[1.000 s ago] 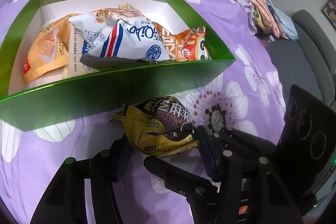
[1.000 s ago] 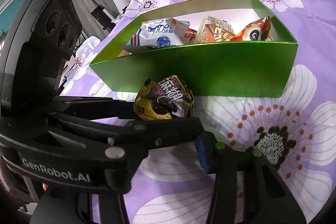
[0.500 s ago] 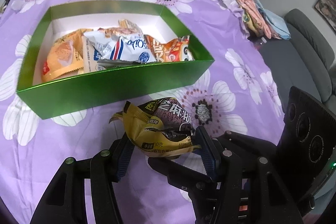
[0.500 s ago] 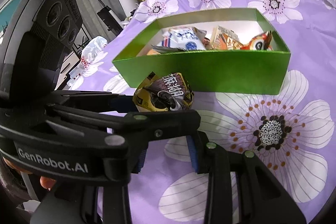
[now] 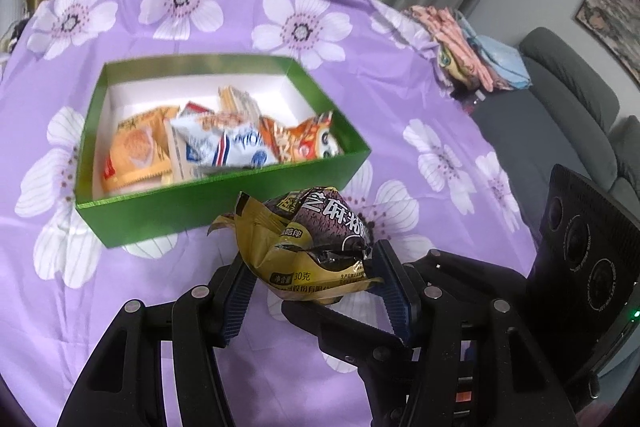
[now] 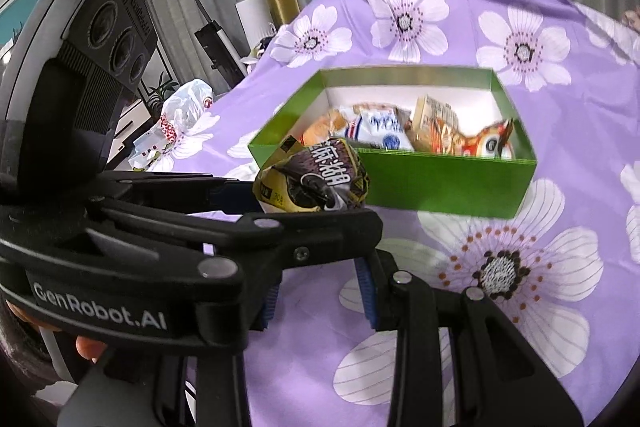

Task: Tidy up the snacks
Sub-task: 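Carry the gold wrapper over the green box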

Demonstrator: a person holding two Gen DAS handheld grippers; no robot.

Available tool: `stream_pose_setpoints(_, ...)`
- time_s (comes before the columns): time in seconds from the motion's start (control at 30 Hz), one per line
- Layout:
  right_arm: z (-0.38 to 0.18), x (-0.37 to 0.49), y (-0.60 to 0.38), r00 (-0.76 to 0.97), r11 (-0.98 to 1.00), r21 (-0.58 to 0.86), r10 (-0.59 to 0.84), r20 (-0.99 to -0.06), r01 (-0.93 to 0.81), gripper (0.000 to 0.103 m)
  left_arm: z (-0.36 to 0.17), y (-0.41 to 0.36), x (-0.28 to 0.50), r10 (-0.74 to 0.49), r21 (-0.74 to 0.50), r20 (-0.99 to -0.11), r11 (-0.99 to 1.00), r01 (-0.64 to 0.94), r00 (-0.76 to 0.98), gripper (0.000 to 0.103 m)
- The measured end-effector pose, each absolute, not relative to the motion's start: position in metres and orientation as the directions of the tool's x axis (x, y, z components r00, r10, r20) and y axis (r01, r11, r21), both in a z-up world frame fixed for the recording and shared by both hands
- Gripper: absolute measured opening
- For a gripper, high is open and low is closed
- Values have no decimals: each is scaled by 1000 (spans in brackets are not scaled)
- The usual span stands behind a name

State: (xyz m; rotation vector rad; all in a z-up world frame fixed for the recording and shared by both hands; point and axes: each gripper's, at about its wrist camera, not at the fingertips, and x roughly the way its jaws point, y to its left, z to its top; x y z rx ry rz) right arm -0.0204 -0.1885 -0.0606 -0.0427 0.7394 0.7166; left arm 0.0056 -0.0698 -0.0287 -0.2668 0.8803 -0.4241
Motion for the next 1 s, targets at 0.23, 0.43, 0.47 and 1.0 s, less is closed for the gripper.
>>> stream_pose_setpoints(0.23,-41,-20,-183,547,763,175,584,-600,-622,34,-8,-64,3,-460,-382,-651,886,264,603,58)
stream_pose_setpoints(0.43,-28,-18,-176,565,758,149,587,-580,-635,34,7,-59,5,-452,-367,-628,890,271,633,58)
stream_pose_setpoints(0.47,-27,-17,-174,567,757,144,587,-578,-637,34,9,-57,7,-450,-364,-626,891,272,637,58)
stream_pose_setpoints(1.0,-6,7,-163,600,757,105,587,-544,-645,34,30,-48,32,-434,-333,-595,899,284,677,58)
